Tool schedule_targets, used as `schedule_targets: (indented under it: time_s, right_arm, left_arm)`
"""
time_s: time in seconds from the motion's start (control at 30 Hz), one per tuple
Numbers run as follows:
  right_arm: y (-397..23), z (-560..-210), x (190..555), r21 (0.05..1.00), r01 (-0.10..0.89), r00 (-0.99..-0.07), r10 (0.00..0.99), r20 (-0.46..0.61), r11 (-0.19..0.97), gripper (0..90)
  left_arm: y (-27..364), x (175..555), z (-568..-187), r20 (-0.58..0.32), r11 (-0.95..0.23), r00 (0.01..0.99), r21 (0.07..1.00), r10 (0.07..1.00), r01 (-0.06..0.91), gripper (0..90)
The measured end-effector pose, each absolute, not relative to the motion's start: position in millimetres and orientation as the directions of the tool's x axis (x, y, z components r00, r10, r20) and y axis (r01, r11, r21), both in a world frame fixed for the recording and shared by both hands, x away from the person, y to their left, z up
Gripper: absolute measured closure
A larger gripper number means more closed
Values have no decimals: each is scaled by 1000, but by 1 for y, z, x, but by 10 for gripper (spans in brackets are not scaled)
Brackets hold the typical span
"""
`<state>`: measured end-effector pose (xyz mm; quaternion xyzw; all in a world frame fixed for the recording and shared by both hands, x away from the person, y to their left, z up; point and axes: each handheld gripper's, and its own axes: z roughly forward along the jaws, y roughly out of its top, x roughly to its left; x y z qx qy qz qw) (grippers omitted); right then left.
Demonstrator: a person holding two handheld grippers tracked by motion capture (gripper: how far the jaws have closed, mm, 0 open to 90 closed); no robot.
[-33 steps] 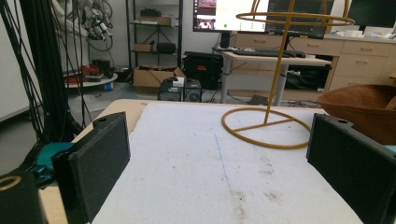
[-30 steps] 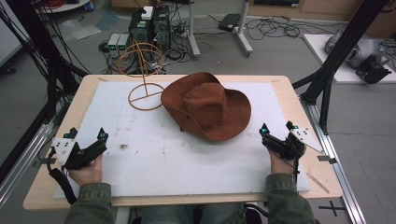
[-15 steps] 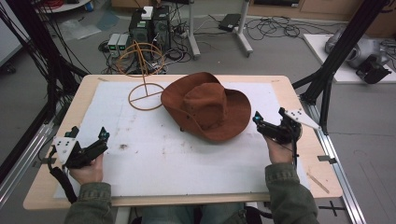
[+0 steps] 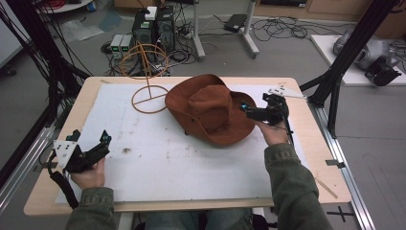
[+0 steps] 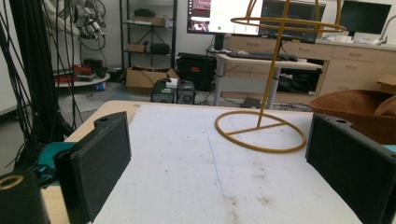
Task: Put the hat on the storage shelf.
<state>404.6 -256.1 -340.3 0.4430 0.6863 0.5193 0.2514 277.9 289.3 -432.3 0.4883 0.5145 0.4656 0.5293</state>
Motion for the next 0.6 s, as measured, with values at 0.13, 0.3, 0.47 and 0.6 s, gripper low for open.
schedule_targets:
  time_s: [0.13, 0.3, 0.47, 0.6]
  right_arm:
    - [-236, -346, 418, 912, 388, -561, 820, 116, 136, 31]
    - [-216, -359, 429, 877, 425, -601, 794, 87, 226, 40]
    - [-199, -380, 446, 827, 483, -600, 797, 72, 288, 45]
    - [-192, -385, 450, 816, 500, -598, 797, 83, 290, 55]
  left_arm:
    - [289, 278, -432, -98, 98, 42, 995, 994, 7, 71]
    - [289, 279, -432, -104, 103, 52, 995, 993, 13, 71]
    - [290, 279, -432, -114, 113, 61, 993, 992, 20, 82]
    - [291, 280, -432, -122, 121, 63, 992, 991, 25, 89]
